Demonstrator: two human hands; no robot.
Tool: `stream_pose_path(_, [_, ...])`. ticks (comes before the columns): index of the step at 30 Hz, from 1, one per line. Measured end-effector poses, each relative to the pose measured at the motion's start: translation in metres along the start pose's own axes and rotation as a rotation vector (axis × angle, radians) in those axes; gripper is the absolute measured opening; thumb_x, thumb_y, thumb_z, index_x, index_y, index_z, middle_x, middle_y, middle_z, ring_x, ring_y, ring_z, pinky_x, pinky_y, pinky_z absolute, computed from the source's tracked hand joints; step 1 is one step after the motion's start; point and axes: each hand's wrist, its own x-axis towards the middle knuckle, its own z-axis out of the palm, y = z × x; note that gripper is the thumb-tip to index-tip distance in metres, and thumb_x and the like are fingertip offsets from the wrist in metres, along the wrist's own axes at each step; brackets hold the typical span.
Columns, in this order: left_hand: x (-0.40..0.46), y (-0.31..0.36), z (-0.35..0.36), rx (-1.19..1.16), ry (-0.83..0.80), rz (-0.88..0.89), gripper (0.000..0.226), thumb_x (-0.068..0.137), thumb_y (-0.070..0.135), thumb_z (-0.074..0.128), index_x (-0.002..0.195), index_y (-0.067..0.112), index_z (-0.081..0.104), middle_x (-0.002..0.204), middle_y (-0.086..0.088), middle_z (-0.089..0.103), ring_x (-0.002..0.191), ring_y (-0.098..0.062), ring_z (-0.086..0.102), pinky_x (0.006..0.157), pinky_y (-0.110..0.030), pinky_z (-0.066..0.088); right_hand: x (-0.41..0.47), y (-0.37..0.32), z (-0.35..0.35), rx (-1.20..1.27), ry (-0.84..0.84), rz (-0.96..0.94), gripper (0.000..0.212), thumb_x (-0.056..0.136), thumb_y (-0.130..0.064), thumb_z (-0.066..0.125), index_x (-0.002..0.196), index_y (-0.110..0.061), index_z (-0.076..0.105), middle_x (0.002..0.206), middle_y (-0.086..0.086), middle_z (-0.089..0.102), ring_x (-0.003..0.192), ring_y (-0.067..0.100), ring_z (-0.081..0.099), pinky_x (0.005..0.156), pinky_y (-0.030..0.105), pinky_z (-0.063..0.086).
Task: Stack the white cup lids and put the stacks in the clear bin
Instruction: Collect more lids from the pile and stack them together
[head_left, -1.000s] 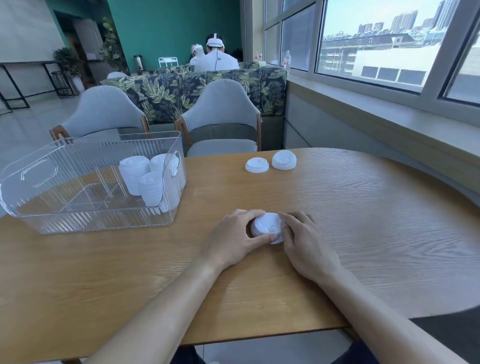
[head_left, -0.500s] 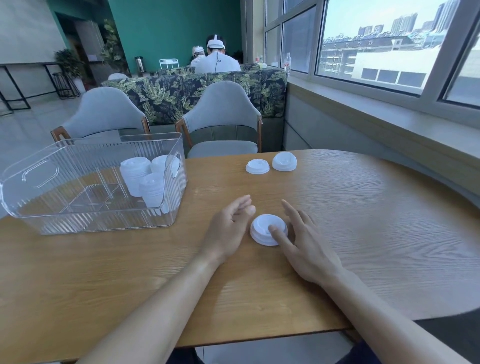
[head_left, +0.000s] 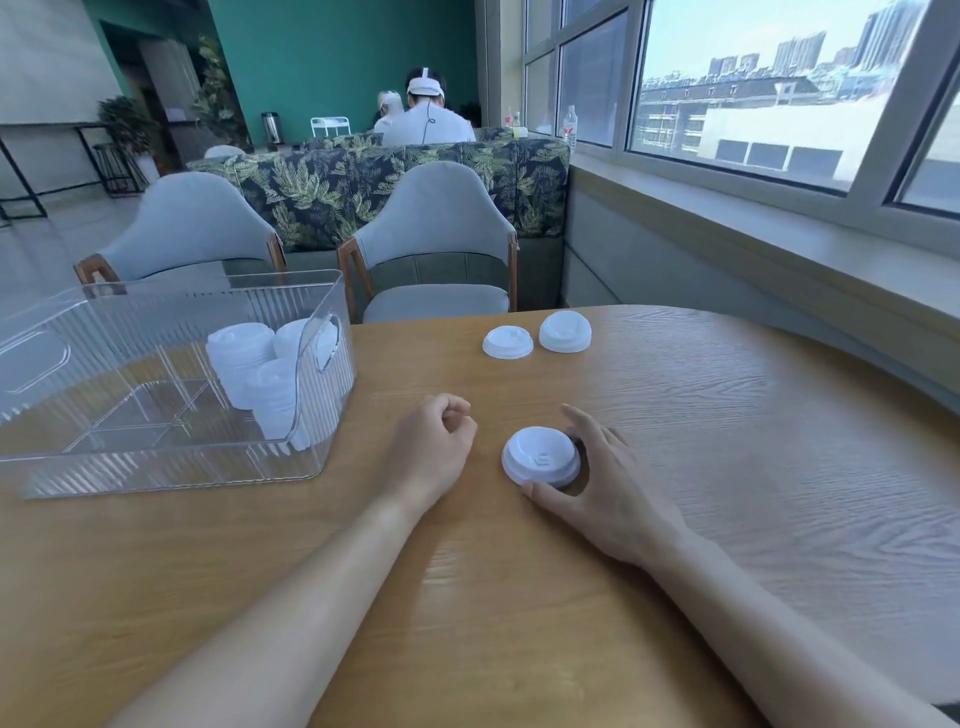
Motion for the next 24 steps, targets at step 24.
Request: stream_pose_path(24, [0.184, 0.013, 0.087, 0.13, -0.031, 0.089, 0.079, 0.075, 0.068, 0.074, 0.139, 0.024, 0.054, 0.144, 0.009, 0.057, 0.131, -0.015, 0.054, 0.109, -0.042, 0.043, 0.145, 0.048, 0.024, 0.023, 0.011, -0.071, 0.058, 0.074, -0.06, 0.071, 0.123, -0.04, 0.046, 0.113, -0.022, 0.056, 0.113, 0.006, 0.049, 0.087, 0.03, 0.045])
